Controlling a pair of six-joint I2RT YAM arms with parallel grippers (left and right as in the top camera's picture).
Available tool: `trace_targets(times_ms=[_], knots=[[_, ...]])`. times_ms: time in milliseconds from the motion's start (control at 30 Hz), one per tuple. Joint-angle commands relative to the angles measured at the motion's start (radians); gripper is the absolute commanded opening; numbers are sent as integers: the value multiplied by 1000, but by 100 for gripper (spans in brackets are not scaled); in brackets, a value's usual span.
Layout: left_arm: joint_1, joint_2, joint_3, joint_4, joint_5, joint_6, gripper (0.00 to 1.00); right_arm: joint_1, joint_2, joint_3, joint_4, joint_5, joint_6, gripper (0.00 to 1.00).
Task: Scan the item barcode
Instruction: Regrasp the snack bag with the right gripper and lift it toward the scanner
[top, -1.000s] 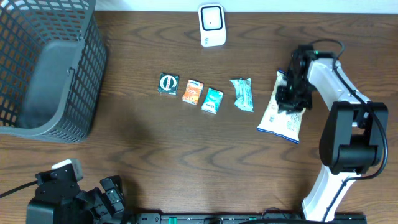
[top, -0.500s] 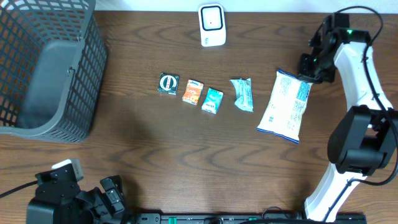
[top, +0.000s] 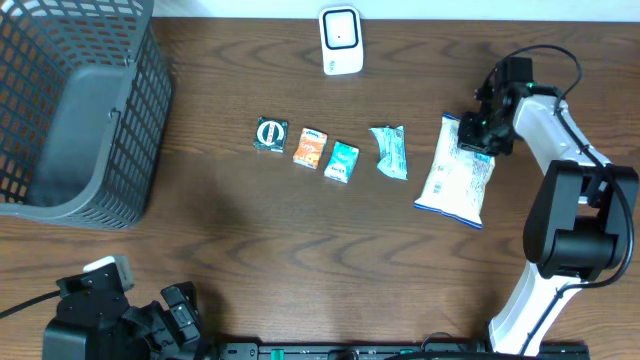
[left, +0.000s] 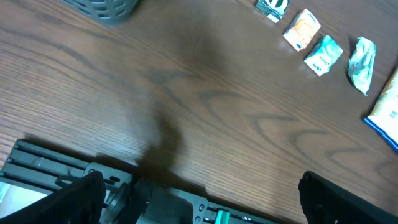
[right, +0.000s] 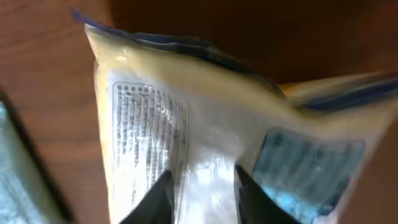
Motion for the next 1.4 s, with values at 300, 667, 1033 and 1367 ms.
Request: trace_targets(times_ms=[300, 667, 1033, 1367], knots=[[4, 1, 0, 1, -6, -9, 98, -66, -7, 334, -433, 86, -140, 99], [4, 1, 0, 1, -6, -9, 98, -207, -6, 12, -216, -156, -137, 99], [4, 1, 0, 1, -6, -9, 98, -268, -6, -220, -27, -486, -259, 99], [4, 1, 0, 1, -6, -9, 98, -183, -6, -399, 147, -475, -229, 87]])
